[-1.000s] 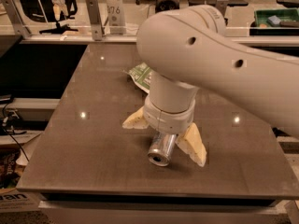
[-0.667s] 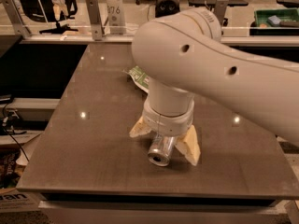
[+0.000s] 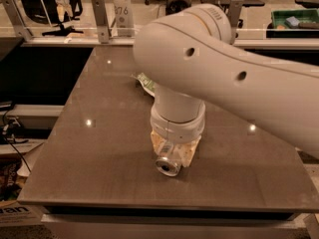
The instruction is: Place redbull can upright
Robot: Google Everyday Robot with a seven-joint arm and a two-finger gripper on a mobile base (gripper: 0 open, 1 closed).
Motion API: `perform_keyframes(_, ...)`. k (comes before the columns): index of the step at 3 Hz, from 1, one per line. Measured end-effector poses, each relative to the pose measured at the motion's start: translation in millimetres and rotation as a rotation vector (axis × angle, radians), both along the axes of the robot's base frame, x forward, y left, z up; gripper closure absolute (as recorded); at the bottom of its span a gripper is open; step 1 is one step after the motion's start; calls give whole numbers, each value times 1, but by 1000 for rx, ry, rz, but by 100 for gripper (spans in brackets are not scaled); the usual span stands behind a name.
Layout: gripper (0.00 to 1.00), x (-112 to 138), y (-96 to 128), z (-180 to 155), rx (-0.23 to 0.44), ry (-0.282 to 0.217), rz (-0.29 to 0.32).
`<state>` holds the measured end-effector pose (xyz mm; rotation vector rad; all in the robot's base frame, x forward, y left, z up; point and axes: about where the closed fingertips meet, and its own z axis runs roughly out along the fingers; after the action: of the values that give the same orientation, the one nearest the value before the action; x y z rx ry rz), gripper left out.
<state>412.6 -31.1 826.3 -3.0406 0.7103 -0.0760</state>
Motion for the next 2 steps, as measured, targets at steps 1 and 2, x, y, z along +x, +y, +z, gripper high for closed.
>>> perform_keyframes(1, 87, 3, 4, 13, 12, -4, -27)
perform_keyframes(2, 100, 7, 11, 30, 51, 13, -97)
